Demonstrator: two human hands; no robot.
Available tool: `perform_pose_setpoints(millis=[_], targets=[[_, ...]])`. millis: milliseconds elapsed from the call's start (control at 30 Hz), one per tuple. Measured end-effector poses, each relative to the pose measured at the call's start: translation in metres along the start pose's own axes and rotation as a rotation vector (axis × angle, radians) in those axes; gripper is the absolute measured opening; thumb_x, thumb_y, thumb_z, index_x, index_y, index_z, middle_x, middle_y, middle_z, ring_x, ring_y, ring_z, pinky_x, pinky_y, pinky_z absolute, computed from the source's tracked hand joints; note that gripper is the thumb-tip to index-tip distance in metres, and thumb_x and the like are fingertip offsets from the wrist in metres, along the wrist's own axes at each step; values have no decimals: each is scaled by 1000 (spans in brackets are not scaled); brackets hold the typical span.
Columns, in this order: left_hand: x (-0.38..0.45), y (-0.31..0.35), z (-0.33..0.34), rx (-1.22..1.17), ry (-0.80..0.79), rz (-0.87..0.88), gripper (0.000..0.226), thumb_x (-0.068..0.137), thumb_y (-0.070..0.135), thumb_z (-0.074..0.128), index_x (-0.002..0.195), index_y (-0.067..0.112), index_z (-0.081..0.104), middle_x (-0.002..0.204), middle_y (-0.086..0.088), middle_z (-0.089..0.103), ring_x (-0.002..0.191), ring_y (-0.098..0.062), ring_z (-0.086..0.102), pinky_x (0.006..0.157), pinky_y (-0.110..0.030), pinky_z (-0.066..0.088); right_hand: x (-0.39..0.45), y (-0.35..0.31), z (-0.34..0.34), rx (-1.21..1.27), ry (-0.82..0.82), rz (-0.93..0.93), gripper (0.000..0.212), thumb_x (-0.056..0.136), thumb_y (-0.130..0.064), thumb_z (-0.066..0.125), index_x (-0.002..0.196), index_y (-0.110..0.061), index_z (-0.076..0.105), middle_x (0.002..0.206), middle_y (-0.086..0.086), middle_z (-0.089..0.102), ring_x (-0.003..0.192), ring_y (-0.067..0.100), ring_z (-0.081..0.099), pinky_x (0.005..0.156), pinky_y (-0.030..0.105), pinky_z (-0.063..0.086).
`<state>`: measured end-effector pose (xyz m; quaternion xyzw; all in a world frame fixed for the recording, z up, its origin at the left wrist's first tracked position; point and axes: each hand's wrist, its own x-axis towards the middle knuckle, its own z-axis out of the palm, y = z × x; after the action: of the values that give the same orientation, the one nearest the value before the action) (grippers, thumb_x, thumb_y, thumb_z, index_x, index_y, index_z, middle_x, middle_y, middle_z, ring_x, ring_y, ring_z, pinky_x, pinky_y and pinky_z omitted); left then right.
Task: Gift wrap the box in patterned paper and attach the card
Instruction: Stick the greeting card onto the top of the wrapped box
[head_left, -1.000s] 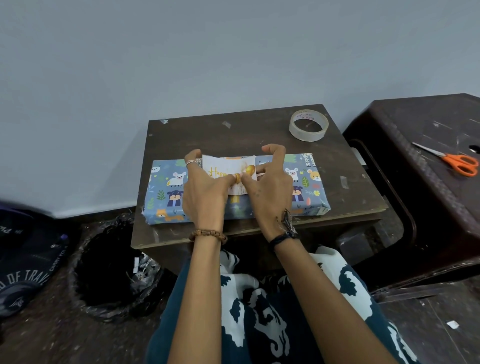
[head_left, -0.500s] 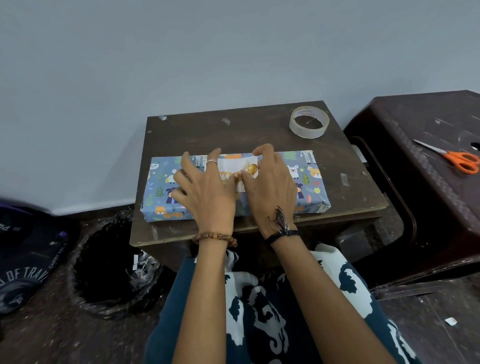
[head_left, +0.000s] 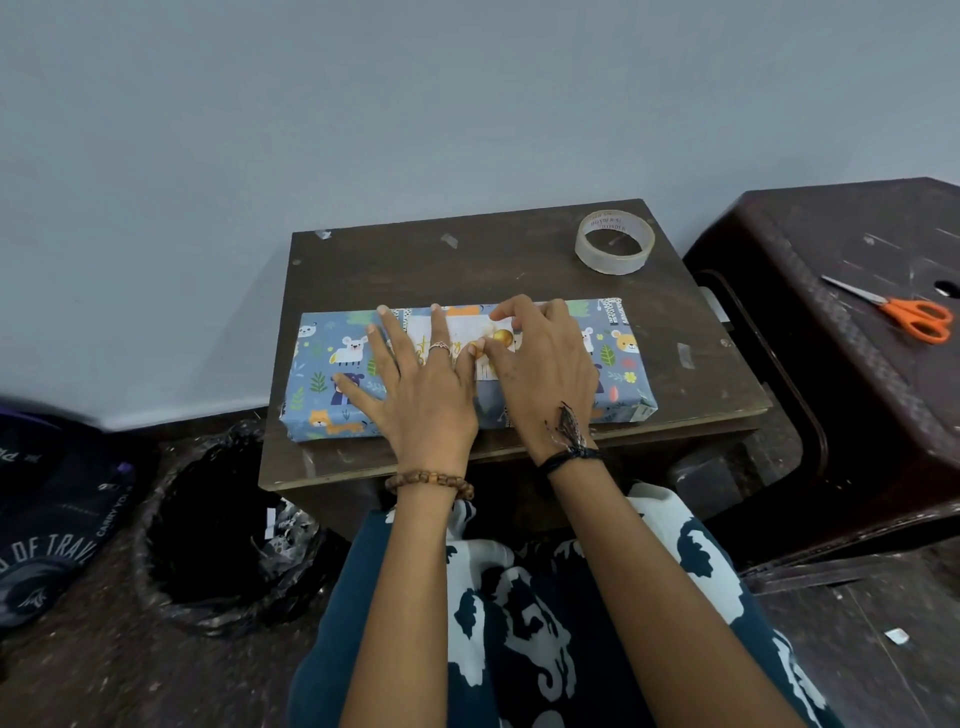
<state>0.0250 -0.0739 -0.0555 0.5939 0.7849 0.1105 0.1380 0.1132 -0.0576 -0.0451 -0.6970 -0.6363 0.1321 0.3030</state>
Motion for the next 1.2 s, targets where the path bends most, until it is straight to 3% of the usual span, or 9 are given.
perform_pose_setpoints(millis=[233,433,700,800,900,967,1033,1100,1200], targets=[[-1,1,2,19,9,-6,53,98,49,13,148,36,5,156,-7,-16,144,-22,-15,108,-62,-8,0,0,3,-35,34,-31,20,90,-26,55,110,-27,59,108,-1,51,95,14,50,66,24,35],[-1,0,2,40,8,0,52,99,43,17,148,36,-1,156,-10,-17,143,-24,-16,107,-63,-8,-8,-3,17,-123,147,-147,11,75,-11,70,78,-21,73,84,5,58,73,25,53,58,30,32],[-6,11,1,91,85,38,49,100,39,20,148,35,10,156,-14,-12,143,-29,-15,103,-68,-10,-2,1,-6,33,-13,-216,29,89,-5,47,105,-12,70,104,8,58,98,25,50,73,33,42],[6,39,-6,71,85,160,39,100,24,30,138,28,40,154,-9,20,144,-25,-8,102,-67,-16,17,11,-18,140,84,-183,23,90,-10,48,102,-14,68,103,6,59,98,20,49,72,29,40],[27,82,-8,-125,-25,273,28,96,16,34,107,21,60,120,0,60,143,-19,16,105,-61,-16,49,34,-28,204,158,-64,23,94,-14,46,102,-16,67,102,3,59,101,17,50,73,22,36],[49,105,-4,-185,-103,321,28,96,23,39,115,24,59,114,2,63,136,-19,33,110,-56,-11,70,55,-32,167,215,48,23,95,-15,45,106,-16,65,107,3,58,103,17,50,74,21,35],[76,123,2,-277,-150,341,34,95,29,45,127,22,53,129,0,57,130,-20,41,115,-46,5,89,76,-29,131,242,165,26,93,-13,46,115,-11,60,117,6,55,110,21,47,77,24,36],[103,136,9,-412,-212,290,44,92,25,51,134,12,45,140,-6,47,130,-21,41,109,-31,24,106,91,-22,158,231,271,32,90,-11,48,120,-5,54,124,10,51,115,26,45,82,26,36],[133,148,22,-476,-269,152,53,92,18,52,140,4,36,146,-11,38,133,-23,36,103,-26,29,125,106,-12,230,196,325,38,87,-14,52,124,-3,51,128,12,50,118,27,45,89,28,35]])
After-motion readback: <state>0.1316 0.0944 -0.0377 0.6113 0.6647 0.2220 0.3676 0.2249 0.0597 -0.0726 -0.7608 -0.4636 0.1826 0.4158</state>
